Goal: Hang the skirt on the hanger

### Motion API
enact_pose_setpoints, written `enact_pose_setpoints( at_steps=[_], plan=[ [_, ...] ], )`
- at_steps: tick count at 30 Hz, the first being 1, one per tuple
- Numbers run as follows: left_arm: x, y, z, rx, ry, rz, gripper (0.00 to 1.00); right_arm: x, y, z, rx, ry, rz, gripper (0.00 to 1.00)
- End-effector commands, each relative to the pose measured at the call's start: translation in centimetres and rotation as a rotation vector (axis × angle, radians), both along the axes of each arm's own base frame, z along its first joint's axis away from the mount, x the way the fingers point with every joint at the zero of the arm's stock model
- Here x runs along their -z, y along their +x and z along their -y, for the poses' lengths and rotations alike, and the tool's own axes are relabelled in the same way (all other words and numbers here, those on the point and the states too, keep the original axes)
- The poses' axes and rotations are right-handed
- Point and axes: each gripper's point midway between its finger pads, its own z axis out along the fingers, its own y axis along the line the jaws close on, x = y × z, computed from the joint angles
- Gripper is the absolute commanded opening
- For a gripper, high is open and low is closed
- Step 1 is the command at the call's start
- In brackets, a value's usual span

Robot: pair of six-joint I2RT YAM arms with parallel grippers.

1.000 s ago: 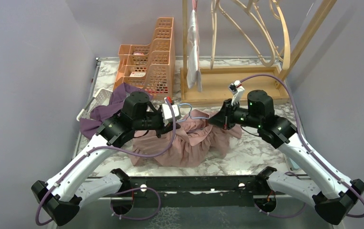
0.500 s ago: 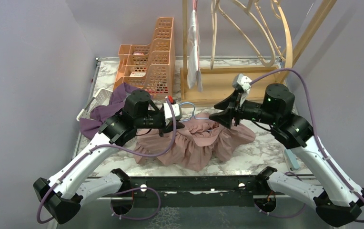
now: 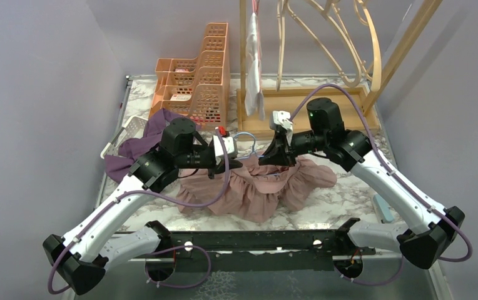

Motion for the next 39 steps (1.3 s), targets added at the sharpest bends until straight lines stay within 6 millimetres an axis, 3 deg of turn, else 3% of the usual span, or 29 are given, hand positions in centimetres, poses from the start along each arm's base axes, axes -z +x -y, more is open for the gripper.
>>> enact_pose_setpoints(
  at_steps=[1, 6, 13, 16, 21, 23, 31, 34, 39],
  plan=[
    [-2.8, -0.9, -0.2, 0.019, -0.090, 0.063, 0.04, -2.7, -1.7, 0.3, -0.085, 0.055, 0.061, 0.02],
    [-4.1, -2.0, -1.3, -0.040, -0.119, 0.013, 0.28, -6.3, -3.6, 1.9, -0.035, 0.171, 0.166, 0.01],
    [-3.6, -2.7, -3.4, -0.116, -0.066, -0.001, 0.28, -11.9, -6.9, 4.1, -0.007, 0.296, 0.240, 0.01],
    [-5.4, -2.7, -3.8, -0.135, -0.090, 0.022, 0.32, -12.5, -7.0, 4.5, 0.008, 0.284, 0.237, 0.01],
    [-8.4, -2.2, -4.3, -0.190, -0.135, 0.061, 0.63, -11.9, -6.2, 4.3, 0.046, 0.254, 0.198, 0.01],
    [-9.6, -2.2, -4.0, -0.178, -0.159, 0.066, 0.70, -11.8, -5.9, 4.2, 0.054, 0.253, 0.184, 0.01],
    [-14.0, -3.0, -1.7, -0.042, -0.277, 0.084, 0.74, -11.8, -3.2, 3.2, 0.143, 0.217, 0.102, 0.01],
    [-13.4, -3.6, -0.5, 0.057, -0.265, 0.053, 0.71, -12.1, -3.3, 2.8, 0.108, 0.228, 0.124, 0.01],
    [-11.8, -2.4, 0.9, 0.076, -0.231, -0.008, 0.60, -11.3, -3.8, 2.2, 0.034, 0.228, 0.123, 0.01]
  ],
)
